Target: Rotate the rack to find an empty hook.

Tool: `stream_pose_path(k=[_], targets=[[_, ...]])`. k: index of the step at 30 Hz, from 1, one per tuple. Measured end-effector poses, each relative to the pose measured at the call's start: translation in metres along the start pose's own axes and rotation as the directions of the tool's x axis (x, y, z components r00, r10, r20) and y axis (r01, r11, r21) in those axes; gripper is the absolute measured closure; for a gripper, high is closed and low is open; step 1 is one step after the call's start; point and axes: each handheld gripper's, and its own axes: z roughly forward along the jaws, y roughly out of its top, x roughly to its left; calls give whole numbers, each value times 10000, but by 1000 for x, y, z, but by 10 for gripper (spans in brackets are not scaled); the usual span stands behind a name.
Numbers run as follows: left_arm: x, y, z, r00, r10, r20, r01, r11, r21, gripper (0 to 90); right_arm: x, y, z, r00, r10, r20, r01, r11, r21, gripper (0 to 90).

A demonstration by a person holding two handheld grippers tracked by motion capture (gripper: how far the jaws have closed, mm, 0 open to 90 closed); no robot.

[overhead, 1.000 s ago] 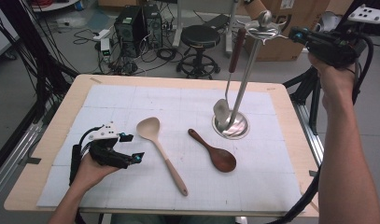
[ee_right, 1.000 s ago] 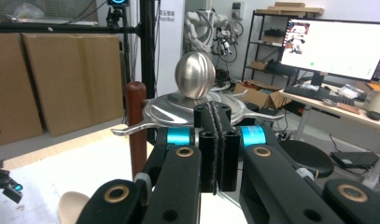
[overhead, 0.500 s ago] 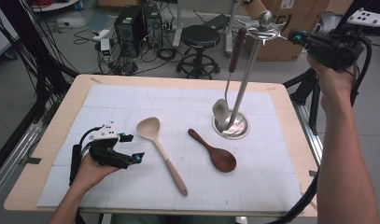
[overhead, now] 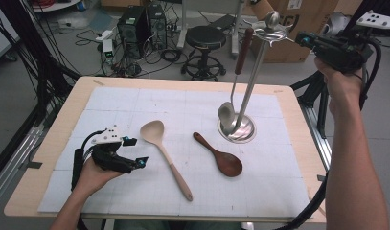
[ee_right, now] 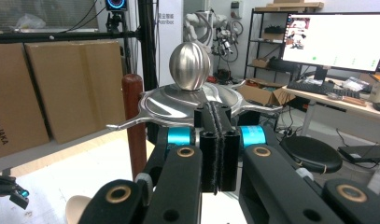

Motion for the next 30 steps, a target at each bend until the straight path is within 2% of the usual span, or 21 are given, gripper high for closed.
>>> stream_pose_path(k=[16, 30], targets=[[0, 0, 0, 10000, 63, 26, -63, 10000, 45, 182, -1, 4, 2, 9996, -130, 231, 129, 9999, 63, 900], [-1, 0, 1, 10000, 35, 22, -35, 10000, 7, 182, 2, 2, 1, 9998, 178, -94, -177, 9998, 89, 900]])
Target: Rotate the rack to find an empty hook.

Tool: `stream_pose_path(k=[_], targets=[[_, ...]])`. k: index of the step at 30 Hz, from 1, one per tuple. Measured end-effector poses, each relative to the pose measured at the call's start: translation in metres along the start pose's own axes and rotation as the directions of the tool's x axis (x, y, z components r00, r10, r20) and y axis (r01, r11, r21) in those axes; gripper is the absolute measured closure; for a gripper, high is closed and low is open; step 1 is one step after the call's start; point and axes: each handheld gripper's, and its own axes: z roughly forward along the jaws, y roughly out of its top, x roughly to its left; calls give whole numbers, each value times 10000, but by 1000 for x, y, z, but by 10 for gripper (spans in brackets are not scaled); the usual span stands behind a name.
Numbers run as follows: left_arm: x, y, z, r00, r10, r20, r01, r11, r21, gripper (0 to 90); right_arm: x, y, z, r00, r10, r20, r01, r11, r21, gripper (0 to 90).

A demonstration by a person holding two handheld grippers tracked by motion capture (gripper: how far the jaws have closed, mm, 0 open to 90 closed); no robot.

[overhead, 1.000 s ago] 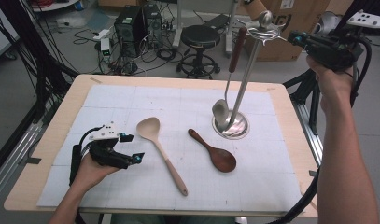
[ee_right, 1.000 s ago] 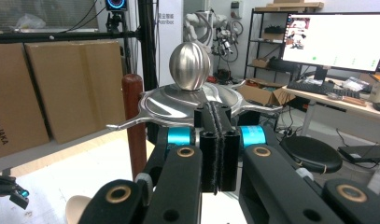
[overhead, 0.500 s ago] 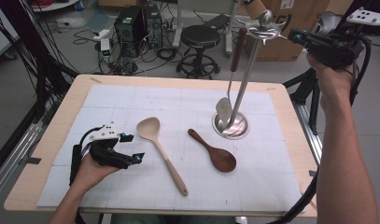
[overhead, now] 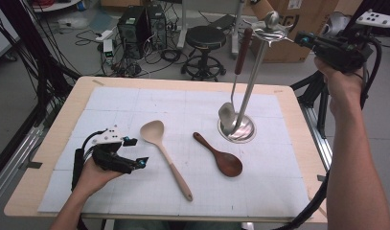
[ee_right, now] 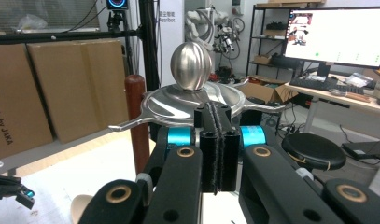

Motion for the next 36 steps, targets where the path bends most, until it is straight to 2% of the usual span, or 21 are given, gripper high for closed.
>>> stream_pose_path(k=[36], targets=[[-1, 0, 0, 10000, 22, 13, -22, 10000, 5, 182, 15, 0, 2, 9982, -5, -601, 4, 10000, -19, 900]])
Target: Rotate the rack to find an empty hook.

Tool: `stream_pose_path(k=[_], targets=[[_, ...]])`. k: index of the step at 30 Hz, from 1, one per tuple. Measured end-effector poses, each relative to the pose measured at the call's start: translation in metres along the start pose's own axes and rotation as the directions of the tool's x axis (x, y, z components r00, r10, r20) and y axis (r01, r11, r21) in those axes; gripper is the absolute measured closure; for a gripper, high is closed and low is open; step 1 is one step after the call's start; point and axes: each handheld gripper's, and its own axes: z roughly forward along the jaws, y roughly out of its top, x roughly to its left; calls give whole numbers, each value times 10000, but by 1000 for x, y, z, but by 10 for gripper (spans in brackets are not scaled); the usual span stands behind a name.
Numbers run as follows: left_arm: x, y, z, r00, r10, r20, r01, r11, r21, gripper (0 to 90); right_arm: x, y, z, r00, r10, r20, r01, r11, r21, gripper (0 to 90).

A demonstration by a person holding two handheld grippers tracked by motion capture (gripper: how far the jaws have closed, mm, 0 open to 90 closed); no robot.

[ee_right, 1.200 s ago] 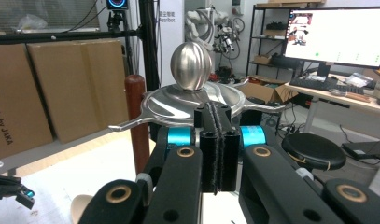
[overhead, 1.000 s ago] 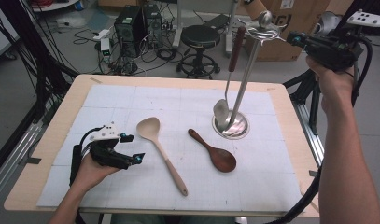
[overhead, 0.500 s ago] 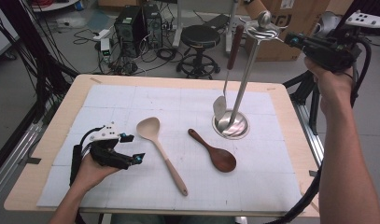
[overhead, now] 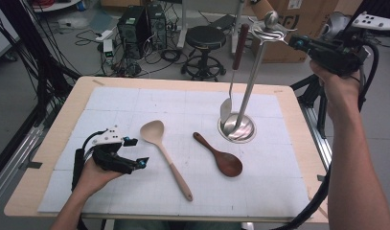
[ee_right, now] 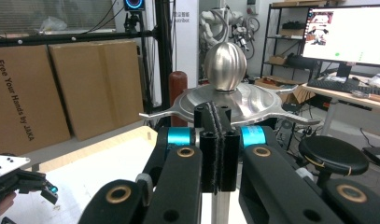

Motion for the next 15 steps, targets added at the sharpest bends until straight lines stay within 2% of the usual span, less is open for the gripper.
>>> stream_pose_path(k=[15], targets=[[0, 1, 0, 10000, 42, 12, -42, 10000, -2, 182, 7, 1, 4, 9997, -124, -221, 125, 9999, 54, 900]])
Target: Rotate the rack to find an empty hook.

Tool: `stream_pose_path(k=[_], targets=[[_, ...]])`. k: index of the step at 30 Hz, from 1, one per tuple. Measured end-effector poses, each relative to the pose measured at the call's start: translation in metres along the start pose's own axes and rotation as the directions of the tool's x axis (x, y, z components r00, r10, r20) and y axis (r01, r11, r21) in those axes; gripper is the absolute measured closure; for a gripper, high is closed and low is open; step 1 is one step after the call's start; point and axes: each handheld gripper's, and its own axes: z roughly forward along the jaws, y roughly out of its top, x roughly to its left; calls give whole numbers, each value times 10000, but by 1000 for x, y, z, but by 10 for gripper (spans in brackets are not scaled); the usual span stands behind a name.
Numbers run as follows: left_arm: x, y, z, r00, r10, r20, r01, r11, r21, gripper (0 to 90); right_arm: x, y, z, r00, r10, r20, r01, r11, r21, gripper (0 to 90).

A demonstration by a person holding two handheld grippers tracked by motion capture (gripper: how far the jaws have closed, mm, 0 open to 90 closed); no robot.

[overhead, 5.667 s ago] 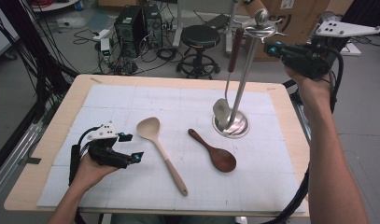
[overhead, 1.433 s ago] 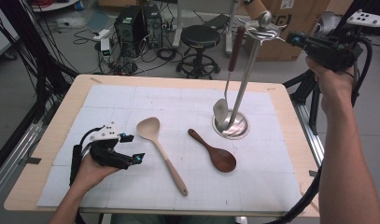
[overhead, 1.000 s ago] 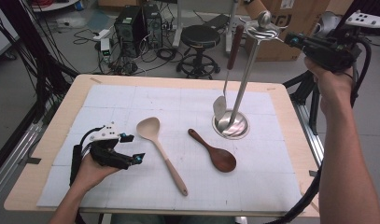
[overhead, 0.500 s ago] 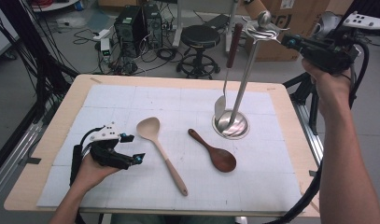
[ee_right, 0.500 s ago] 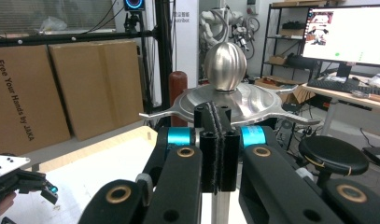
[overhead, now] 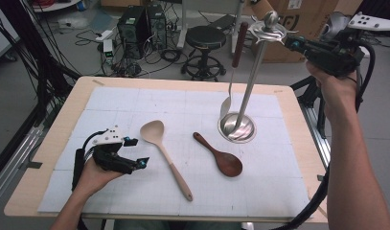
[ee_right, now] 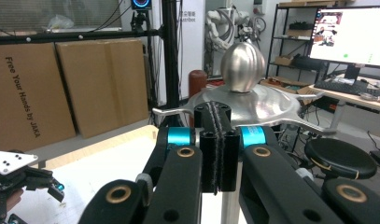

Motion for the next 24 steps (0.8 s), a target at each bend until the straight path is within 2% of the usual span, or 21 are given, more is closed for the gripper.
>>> stream_pose_path(k=[24], targets=[[0, 0, 0, 10000, 27, -1, -27, 10000, 34, 182, 10, 1, 11, 9991, -77, -410, 79, 10000, 44, 900]])
